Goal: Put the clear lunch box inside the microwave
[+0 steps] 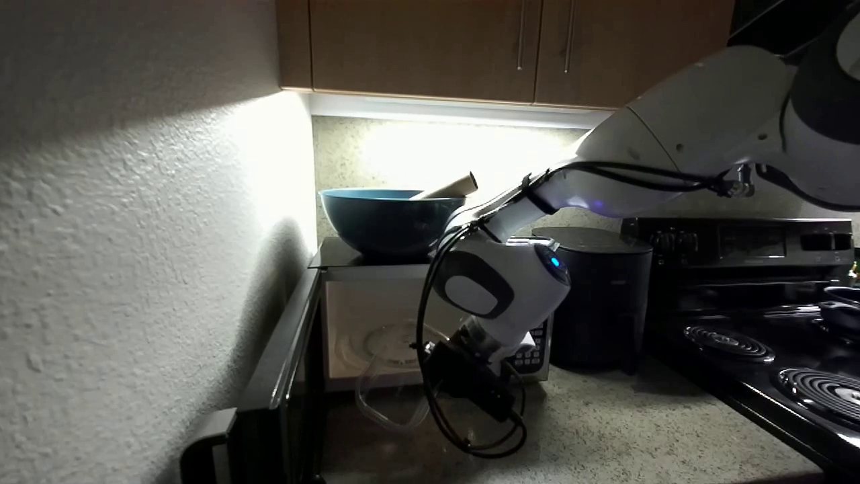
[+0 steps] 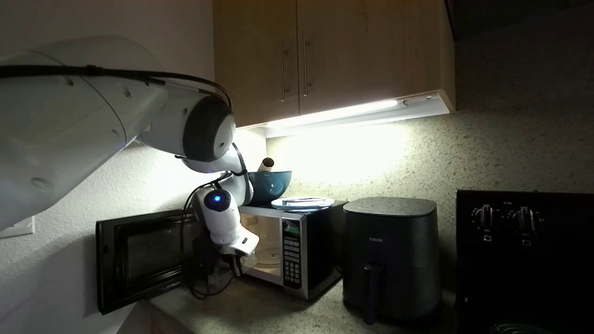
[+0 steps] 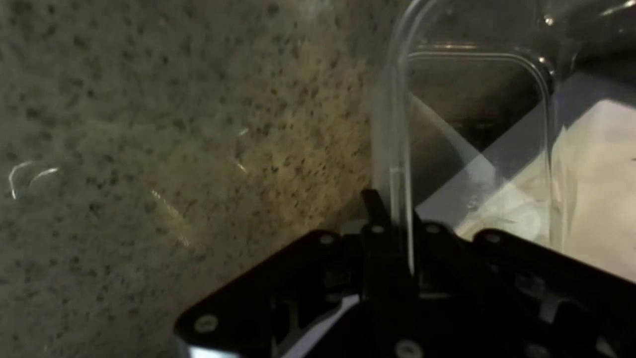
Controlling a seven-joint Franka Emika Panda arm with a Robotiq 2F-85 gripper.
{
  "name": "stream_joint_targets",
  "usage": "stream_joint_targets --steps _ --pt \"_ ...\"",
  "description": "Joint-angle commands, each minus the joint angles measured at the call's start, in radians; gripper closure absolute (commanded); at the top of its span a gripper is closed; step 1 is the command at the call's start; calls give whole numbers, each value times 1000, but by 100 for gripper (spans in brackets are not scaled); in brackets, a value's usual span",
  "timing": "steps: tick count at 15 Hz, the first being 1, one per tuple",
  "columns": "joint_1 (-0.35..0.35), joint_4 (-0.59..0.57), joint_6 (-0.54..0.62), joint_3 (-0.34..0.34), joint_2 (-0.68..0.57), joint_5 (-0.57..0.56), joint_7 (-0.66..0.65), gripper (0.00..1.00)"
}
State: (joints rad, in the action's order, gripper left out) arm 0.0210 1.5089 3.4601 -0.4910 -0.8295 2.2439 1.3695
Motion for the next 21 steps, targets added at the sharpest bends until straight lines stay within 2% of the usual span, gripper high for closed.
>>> stream_joint_targets --steps 1,5,6,7,8,9,11,12,13,14,16,21 --pt "72 2 0 92 78 12 -5 98" --pt "134 -71 -1 129 64 -4 0 98" --pt "140 -86 -1 125 56 -6 1 98" --pt "117 -65 -1 112 55 -4 0 93" --pt "129 -74 -1 116 54 -5 0 93" --pt "143 -89 -10 132 50 -9 -6 98" --pt "206 -140 -51 223 41 -36 -38 98" --pt "230 -133 -77 249 41 -197 -190 98" --pt "254 -162 -93 288 27 -254 -239 98" --pt "297 -226 -111 364 6 -172 -170 98" --pt "344 -259 -121 437 -22 -175 -208 98" --pt "434 -325 -145 565 -84 -131 -234 98"
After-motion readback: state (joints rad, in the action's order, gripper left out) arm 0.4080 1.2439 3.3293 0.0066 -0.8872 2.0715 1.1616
